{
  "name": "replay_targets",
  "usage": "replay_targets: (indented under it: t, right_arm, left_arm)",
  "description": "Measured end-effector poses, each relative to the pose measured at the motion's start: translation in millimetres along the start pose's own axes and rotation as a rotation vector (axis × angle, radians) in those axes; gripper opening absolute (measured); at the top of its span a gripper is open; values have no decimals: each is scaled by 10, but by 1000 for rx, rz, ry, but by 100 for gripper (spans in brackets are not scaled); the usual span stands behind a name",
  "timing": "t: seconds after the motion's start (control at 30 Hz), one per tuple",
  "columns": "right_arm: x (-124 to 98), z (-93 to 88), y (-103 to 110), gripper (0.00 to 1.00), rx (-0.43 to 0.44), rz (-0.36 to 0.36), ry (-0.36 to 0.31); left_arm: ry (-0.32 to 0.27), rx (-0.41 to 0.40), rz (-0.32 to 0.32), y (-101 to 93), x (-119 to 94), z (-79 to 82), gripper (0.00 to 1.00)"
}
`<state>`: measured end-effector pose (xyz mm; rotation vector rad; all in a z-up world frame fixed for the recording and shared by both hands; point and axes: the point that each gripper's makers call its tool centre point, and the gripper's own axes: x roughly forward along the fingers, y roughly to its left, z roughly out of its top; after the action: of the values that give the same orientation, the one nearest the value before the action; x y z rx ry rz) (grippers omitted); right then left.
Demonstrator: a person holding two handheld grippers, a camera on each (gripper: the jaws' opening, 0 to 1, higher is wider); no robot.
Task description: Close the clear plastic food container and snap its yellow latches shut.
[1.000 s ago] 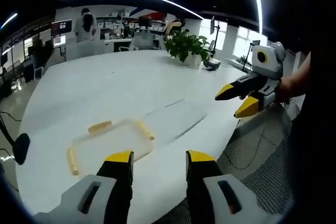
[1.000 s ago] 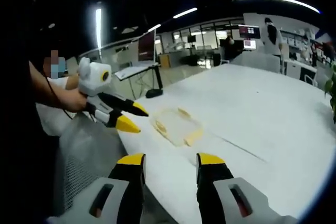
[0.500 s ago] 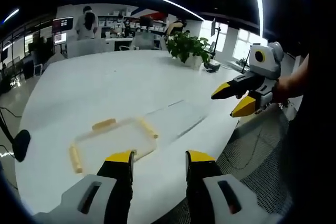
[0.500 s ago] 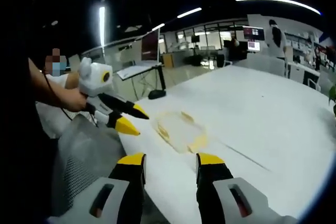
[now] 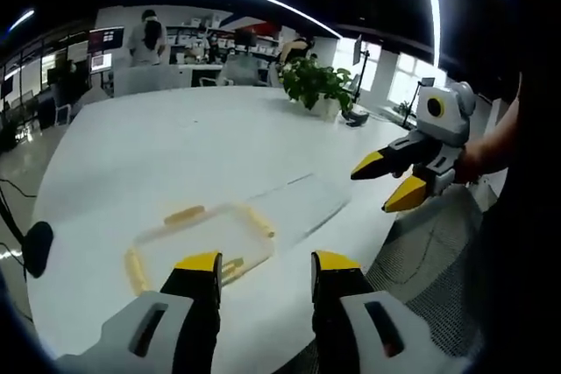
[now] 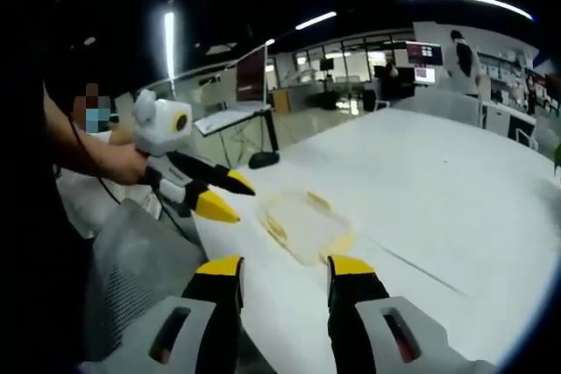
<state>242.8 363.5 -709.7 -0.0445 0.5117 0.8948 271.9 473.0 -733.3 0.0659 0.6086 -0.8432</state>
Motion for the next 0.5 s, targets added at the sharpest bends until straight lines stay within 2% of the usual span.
replay_targets:
  t: [0.33, 0.5]
  right_arm:
    - [95, 29, 32, 36, 0, -2, 5]
    - [122, 29, 38, 36, -3, -6, 12]
  left_arm:
    - [11, 42, -10, 69, -23, -25, 38]
    - [18, 37, -6, 140, -26, -49, 38]
